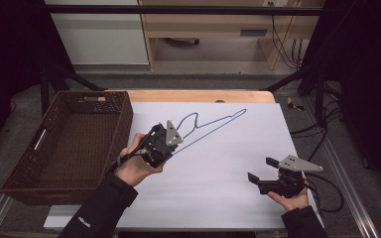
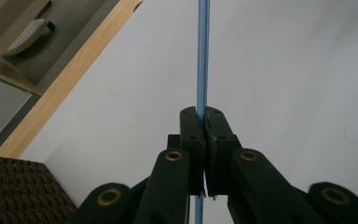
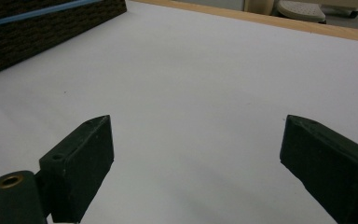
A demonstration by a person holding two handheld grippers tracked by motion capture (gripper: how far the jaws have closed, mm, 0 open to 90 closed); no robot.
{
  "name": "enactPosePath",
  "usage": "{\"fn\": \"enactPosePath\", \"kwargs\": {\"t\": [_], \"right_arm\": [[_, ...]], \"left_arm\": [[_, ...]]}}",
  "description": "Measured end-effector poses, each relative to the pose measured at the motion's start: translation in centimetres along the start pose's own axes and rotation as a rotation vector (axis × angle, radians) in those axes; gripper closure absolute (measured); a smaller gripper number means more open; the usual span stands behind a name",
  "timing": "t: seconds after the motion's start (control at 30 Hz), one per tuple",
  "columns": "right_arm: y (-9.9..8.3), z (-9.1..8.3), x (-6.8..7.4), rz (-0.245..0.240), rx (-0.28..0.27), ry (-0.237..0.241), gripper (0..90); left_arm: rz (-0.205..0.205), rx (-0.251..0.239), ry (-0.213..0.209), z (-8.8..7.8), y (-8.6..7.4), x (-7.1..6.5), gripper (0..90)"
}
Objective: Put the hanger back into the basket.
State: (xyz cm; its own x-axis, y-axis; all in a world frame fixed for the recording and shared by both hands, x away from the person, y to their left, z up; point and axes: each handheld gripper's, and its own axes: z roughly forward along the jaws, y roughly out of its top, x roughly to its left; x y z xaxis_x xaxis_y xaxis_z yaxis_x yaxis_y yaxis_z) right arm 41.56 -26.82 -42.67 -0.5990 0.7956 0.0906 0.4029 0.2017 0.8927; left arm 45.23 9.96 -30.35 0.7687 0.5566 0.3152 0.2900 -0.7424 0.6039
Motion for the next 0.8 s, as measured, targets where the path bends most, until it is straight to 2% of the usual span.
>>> {"fn": "enactPosePath", "kwargs": {"t": [0.17,0.3,0.5,0.57,0.7,0.8], "right_arm": [[-0.2,0.0,0.2,-0.002,0.005,-0.008,7.9],[-0.3,0.0,0.2,-0.002,0.000,-0.020,4.5],[-0.3,-0.2,0.1,-0.002,-0.010,-0.035,3.0],[-0.3,-0.2,0.2,-0.003,-0.016,-0.034,2.8],[-0.2,-0.2,0.2,-0.002,-0.021,-0.039,2.5],[-0.1,-0.3,0.2,-0.002,-0.026,-0.042,2.3]], "left_arm": [[-0.029,0.022,0.011,-1.2,0.0,1.5,87.5],[-0.082,0.019,0.016,-2.4,-0.3,3.1,87.5],[-0.141,0.002,0.058,-4.7,-1.1,5.5,87.5],[-0.146,0.003,0.078,-5.4,-1.5,6.1,87.6],[-0.187,-0.002,0.106,-6.6,-2.5,7.5,87.5],[-0.201,-0.001,0.119,-7.2,-3.2,8.3,87.5]]}}
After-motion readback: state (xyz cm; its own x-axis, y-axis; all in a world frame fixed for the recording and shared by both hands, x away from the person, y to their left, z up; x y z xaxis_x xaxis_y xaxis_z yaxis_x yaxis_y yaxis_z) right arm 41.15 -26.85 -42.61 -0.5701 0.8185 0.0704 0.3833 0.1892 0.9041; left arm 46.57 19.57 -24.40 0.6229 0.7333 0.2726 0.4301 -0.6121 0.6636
